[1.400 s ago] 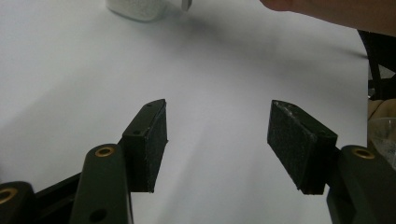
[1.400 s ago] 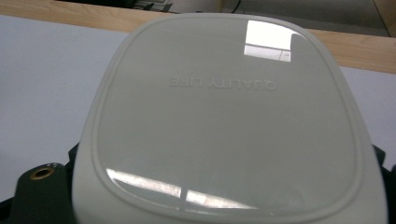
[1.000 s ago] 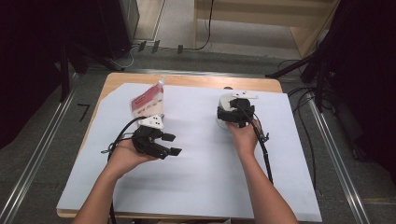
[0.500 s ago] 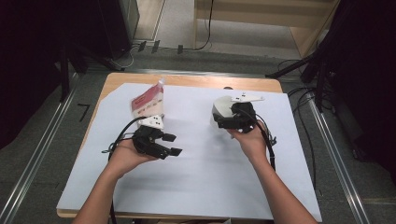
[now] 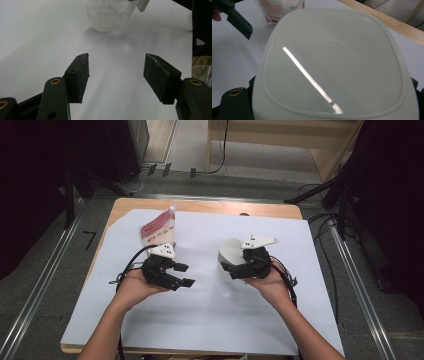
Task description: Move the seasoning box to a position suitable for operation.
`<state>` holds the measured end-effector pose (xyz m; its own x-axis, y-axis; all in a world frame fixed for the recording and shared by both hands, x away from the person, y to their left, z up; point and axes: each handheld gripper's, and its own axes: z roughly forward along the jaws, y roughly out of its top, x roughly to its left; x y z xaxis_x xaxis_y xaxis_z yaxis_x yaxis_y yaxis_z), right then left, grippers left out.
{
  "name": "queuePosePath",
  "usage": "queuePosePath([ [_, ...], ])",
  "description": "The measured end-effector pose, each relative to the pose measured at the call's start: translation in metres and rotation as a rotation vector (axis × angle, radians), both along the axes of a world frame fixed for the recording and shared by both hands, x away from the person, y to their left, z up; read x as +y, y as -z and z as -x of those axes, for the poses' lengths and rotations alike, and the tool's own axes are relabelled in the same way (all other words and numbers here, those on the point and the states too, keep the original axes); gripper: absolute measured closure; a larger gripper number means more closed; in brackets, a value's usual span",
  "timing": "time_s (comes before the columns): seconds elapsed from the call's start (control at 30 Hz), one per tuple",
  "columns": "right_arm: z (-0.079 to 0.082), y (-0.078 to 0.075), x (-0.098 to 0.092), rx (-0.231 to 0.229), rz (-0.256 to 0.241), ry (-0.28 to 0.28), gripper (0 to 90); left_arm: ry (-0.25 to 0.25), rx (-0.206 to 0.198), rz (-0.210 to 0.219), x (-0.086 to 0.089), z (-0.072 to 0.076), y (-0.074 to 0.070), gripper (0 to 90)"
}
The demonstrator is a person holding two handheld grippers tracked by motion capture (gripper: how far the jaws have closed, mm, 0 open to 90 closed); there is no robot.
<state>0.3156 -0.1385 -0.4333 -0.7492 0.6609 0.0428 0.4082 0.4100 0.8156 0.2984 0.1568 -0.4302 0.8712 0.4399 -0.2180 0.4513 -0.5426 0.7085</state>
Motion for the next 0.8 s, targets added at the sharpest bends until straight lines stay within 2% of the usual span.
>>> queuePosePath([
  [0.2,0.009,0.011,0.007,0.014,-0.002,-0.039,15.3,0.008,-0.001,-0.015,-0.001,0.0,0.0,38.3],
  [0.6,0.012,0.021,0.022,0.021,0.027,-0.081,15.3,0.001,0.005,-0.004,-0.001,-0.001,0.002,38.3],
  [0.8,0.013,0.029,0.027,0.027,0.04,-0.078,15.5,0.003,0.005,-0.003,-0.001,-0.001,0.002,38.3],
])
